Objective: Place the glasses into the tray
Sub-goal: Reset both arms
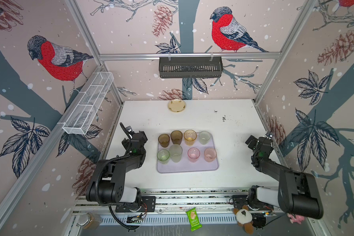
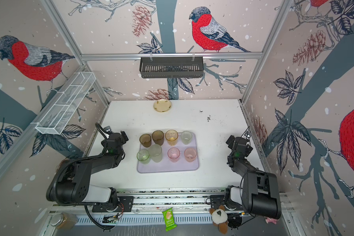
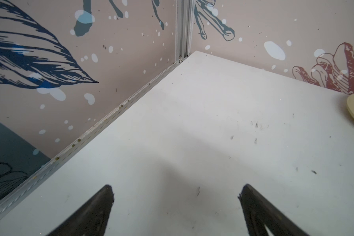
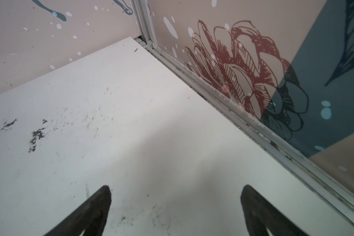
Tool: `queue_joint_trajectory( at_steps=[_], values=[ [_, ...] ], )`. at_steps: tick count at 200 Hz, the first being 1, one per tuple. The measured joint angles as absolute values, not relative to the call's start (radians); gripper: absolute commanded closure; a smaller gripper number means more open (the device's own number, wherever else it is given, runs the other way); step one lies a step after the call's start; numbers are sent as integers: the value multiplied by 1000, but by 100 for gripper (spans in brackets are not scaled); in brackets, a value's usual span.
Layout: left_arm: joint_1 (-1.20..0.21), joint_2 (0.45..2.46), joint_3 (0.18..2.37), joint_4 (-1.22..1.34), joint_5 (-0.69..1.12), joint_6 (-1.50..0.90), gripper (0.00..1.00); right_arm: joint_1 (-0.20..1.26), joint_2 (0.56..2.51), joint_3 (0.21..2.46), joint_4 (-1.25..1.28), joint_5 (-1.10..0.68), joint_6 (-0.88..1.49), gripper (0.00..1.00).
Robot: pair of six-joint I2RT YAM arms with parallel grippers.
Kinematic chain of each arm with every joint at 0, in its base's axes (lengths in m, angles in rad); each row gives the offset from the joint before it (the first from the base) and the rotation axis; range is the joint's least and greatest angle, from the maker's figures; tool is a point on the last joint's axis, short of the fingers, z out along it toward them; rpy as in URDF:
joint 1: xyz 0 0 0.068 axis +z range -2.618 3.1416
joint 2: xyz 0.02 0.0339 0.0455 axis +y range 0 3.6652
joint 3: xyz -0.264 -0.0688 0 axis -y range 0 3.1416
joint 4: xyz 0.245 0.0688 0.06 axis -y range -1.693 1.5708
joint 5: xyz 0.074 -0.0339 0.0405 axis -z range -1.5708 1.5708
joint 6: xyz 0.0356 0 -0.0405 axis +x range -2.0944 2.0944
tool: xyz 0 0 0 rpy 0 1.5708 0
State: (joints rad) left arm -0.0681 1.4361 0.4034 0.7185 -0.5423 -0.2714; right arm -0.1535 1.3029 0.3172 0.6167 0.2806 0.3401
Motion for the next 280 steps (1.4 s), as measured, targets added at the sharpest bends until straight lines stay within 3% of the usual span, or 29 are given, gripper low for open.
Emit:
queue_joint_trajectory(
  at_steps=[71,146,280],
  values=[
    [-60,1508,374,892,-524,-152,0,-53,1485,410,786,347,292,0],
    [-70,1555,227,1203,-415,-71,1,43,1514,385,893,461,226,0],
    [-71,1565,215,1298,-393,-53,1,60,1496,290,1074,543,177,0]
  ],
)
